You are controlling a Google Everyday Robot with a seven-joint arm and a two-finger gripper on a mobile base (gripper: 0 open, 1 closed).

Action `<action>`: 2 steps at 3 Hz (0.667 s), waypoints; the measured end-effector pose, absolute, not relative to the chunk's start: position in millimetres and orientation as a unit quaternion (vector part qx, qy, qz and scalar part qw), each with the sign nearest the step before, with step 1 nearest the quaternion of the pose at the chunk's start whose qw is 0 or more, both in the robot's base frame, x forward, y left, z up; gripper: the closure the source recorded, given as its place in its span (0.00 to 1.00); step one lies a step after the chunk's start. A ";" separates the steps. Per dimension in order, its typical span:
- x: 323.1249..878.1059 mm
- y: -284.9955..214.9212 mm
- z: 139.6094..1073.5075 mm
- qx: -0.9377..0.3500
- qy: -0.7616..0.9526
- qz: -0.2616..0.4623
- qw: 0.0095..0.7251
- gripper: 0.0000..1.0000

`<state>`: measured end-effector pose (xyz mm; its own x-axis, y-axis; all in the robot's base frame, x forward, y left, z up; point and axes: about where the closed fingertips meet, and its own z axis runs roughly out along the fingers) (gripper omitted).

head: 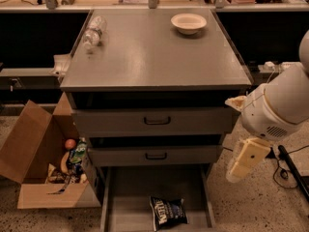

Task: Pick blue chip bag from bottom drawer and place on counter

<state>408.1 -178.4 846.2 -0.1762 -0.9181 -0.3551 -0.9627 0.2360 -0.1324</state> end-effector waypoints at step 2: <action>415.3 -185.0 708.2 -0.608 0.758 0.129 0.196 0.00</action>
Offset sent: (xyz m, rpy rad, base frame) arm 0.0113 -0.0175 -0.2165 0.1776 0.1032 0.0134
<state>415.3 -185.0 708.2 -0.1835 -0.8720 -0.4538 -0.9728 0.2274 -0.0436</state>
